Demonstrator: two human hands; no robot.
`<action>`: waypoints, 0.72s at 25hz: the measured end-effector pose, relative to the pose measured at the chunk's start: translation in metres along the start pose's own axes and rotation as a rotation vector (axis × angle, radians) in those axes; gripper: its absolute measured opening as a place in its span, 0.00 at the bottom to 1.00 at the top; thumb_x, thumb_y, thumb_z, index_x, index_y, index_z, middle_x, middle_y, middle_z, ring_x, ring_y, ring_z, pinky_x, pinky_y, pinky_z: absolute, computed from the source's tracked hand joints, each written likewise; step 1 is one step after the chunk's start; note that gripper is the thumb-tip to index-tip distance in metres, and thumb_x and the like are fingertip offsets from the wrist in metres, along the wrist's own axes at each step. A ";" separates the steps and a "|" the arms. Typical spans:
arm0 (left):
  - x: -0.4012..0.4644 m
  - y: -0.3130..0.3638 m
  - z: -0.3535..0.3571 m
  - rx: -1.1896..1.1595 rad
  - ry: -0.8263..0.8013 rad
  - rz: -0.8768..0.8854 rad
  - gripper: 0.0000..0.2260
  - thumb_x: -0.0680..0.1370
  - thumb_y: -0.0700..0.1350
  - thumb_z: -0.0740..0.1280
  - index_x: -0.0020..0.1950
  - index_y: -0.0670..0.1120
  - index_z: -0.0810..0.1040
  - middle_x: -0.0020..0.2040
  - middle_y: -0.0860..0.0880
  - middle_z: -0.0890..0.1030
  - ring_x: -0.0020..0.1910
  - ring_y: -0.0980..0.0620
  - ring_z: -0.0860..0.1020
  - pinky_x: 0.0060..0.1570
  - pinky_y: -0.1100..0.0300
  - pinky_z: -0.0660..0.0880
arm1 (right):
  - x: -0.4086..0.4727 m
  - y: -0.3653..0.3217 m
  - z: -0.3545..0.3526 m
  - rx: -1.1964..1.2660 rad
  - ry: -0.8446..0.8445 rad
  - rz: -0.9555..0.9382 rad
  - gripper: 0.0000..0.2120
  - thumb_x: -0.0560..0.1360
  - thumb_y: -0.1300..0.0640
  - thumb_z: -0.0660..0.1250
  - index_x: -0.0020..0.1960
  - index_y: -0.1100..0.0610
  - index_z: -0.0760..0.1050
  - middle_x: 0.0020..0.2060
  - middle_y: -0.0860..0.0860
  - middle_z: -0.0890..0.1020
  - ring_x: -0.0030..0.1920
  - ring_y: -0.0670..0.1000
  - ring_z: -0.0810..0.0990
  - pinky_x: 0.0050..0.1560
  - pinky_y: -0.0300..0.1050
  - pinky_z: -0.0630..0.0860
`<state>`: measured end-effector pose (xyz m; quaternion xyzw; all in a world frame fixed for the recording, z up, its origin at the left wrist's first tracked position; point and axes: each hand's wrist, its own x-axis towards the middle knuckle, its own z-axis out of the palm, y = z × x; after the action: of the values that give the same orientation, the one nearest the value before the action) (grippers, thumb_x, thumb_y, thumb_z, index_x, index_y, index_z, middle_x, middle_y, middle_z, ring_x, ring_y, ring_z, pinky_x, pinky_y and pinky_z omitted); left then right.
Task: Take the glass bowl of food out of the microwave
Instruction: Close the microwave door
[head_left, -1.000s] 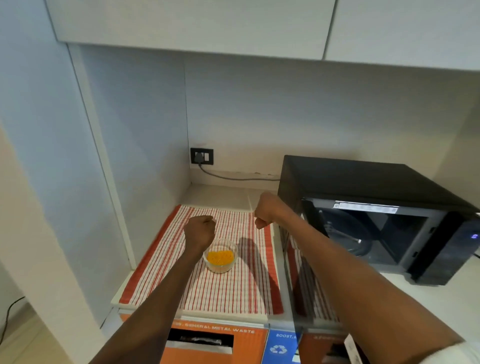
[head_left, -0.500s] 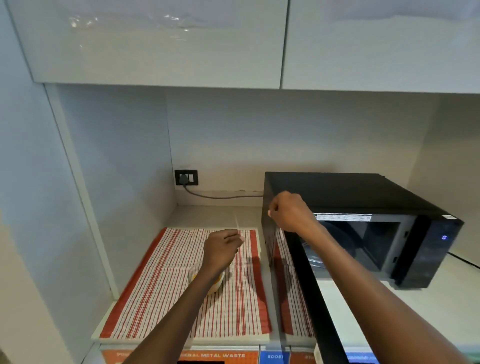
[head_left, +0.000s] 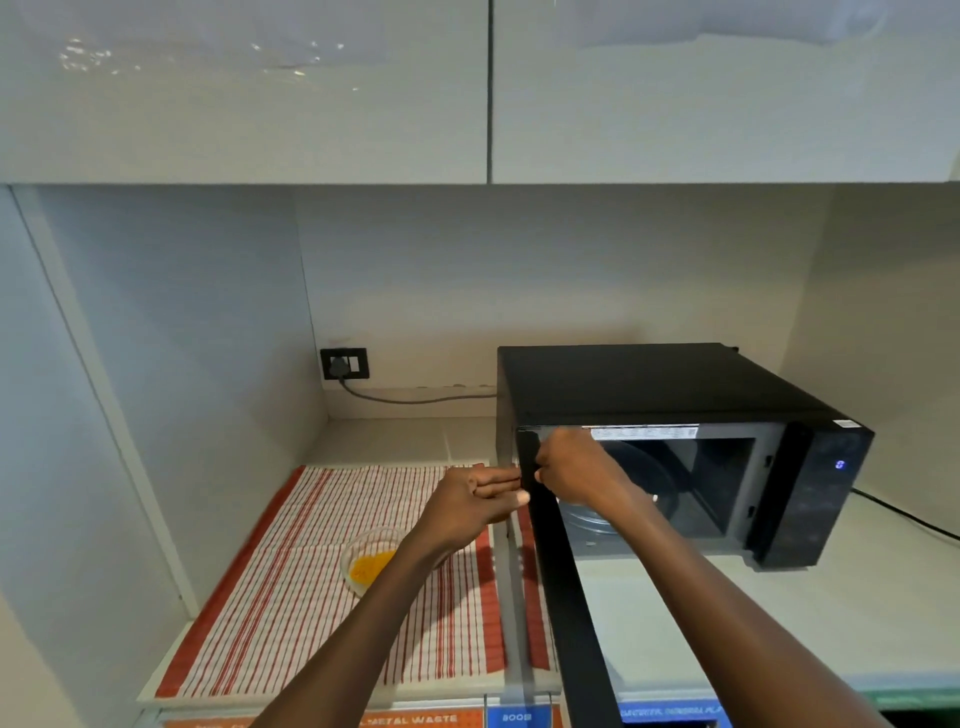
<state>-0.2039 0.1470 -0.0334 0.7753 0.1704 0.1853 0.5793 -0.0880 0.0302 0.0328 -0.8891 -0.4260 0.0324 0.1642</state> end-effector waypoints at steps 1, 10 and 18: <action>0.000 0.001 0.000 -0.013 -0.007 -0.011 0.21 0.72 0.44 0.75 0.65 0.47 0.79 0.59 0.53 0.84 0.50 0.65 0.83 0.44 0.71 0.79 | -0.001 0.002 0.000 0.002 -0.009 -0.012 0.09 0.77 0.59 0.65 0.53 0.63 0.80 0.49 0.57 0.83 0.47 0.52 0.82 0.52 0.46 0.80; 0.000 0.013 0.024 -0.014 0.076 -0.059 0.22 0.72 0.43 0.75 0.65 0.44 0.79 0.61 0.45 0.84 0.56 0.52 0.84 0.56 0.58 0.81 | -0.007 0.027 -0.005 0.064 -0.038 -0.114 0.09 0.76 0.60 0.66 0.54 0.60 0.81 0.47 0.54 0.83 0.42 0.48 0.80 0.42 0.38 0.72; 0.002 0.027 0.067 0.111 0.305 0.006 0.23 0.70 0.44 0.77 0.64 0.42 0.80 0.61 0.43 0.83 0.57 0.50 0.83 0.58 0.58 0.80 | -0.020 0.068 -0.026 0.126 -0.115 -0.231 0.13 0.76 0.62 0.66 0.59 0.58 0.80 0.51 0.55 0.84 0.47 0.50 0.82 0.45 0.40 0.76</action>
<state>-0.1684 0.0847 -0.0251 0.7695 0.2641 0.2930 0.5022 -0.0444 -0.0319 0.0337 -0.8187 -0.5314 0.0905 0.1976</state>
